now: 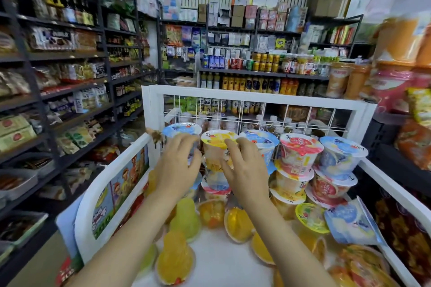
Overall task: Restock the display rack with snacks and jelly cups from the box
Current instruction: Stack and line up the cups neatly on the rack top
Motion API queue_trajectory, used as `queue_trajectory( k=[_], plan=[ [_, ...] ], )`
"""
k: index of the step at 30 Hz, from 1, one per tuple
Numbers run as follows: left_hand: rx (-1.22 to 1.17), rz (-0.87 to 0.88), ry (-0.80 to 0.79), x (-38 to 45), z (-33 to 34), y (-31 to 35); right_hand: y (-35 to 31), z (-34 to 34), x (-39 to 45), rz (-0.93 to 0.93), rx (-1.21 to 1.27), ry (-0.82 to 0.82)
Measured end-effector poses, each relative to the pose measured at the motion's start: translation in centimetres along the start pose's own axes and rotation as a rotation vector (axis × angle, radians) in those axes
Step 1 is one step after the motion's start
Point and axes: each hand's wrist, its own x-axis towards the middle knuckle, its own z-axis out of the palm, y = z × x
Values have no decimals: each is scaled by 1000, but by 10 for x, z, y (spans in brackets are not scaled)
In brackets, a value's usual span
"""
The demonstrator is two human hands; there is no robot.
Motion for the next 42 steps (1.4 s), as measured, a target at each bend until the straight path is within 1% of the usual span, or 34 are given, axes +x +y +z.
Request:
queue_trajectory(
  k=[1, 2, 5, 6, 7, 13, 17, 18, 20, 22, 23, 24, 25, 26, 27, 28, 30, 32, 34, 38, 42],
  plan=[
    [111, 41, 36, 6, 0, -7, -1, 5, 2, -40, -6, -57],
    [208, 57, -1, 12, 0, -14, 0, 12, 3, -61, -26, -123],
    [355, 37, -255, 20, 9, -37, 3, 31, 6, -30, -131, -312],
    [353, 28, -314, 19, 13, -44, 4, 35, 7, -5, -145, -345],
    [329, 22, -334, 17, 17, -51, 5, 36, 9, 23, -149, -369],
    [237, 8, -281, 10, 25, -60, -1, 40, 20, 35, -197, -326],
    [220, 3, -303, 7, 26, -57, -3, 39, 19, 49, -164, -364],
    [216, -4, -315, 9, 26, -57, -4, 36, 17, 47, -136, -349],
    [199, 2, -337, 13, 26, -58, -8, 25, 10, 79, 2, -292],
    [137, 20, -305, 13, 23, -59, -16, 5, -3, 189, 174, -207],
    [101, 18, -269, 8, 21, -59, -19, -5, -13, 290, 252, -186],
    [75, 8, -222, 0, 19, -57, -19, -9, -26, 421, 324, -201],
    [54, -19, -173, -11, 18, -56, -21, -11, -36, 556, 393, -258],
    [33, -65, -145, -22, 17, -54, -22, -8, -47, 676, 460, -351],
    [15, -119, -149, -31, 18, -53, -24, -3, -55, 745, 526, -442],
    [9, -161, -181, -38, 19, -55, -25, 4, -63, 784, 609, -501],
    [27, -203, -274, -46, 24, -61, -29, 17, -67, 831, 771, -526],
    [66, -200, -327, -47, 28, -68, -31, 27, -65, 883, 809, -506],
    [89, -181, -325, -47, 28, -71, -32, 34, -64, 901, 782, -494],
    [79, -197, -361, -48, 26, -67, -31, 45, -72, 880, 766, -469],
    [86, -213, -380, -49, 28, -68, -33, 51, -77, 878, 734, -487]
  ],
)
